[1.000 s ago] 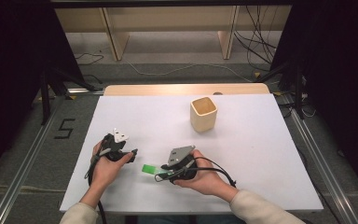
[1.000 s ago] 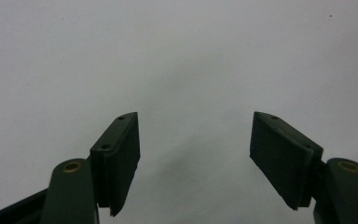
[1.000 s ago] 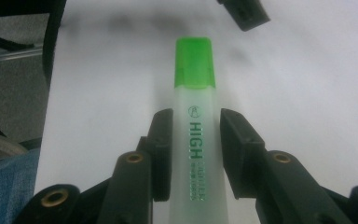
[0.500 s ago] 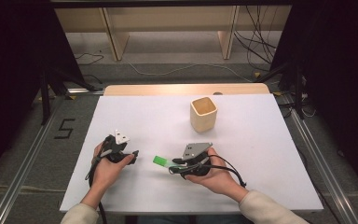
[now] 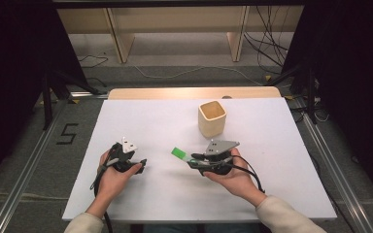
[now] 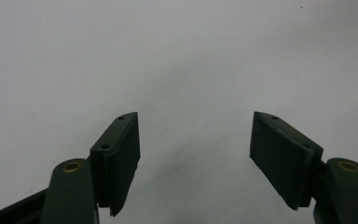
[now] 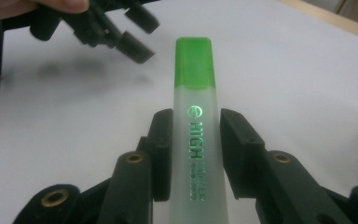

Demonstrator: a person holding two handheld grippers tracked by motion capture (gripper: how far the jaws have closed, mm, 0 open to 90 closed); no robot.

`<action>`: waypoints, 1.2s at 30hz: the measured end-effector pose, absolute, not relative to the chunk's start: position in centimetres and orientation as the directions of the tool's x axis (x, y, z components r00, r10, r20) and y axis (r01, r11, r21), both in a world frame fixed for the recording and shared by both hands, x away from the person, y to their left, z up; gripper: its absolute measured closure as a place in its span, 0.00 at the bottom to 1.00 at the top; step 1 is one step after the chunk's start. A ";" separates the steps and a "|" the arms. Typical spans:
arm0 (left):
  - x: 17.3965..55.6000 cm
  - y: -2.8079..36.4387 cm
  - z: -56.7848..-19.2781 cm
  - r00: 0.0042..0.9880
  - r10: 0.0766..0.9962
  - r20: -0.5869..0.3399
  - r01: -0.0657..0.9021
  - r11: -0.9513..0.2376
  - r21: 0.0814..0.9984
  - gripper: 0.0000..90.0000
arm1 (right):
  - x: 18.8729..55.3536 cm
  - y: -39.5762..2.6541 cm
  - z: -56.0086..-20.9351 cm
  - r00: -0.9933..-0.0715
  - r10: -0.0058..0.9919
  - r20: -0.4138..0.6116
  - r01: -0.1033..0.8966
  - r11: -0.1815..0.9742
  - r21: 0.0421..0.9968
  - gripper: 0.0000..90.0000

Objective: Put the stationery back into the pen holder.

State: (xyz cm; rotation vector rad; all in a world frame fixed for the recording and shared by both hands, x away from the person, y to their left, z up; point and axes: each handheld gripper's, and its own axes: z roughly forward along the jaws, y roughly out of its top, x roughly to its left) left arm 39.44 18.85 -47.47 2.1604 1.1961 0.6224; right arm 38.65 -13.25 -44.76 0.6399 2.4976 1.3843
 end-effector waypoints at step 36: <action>39.3 18.0 -47.7 0.512 0.851 0.116 0.583 -0.444 0.681 0.37 | 47.8 -17.9 -40.3 -0.676 0.736 0.034 0.304 0.237 0.923 0.74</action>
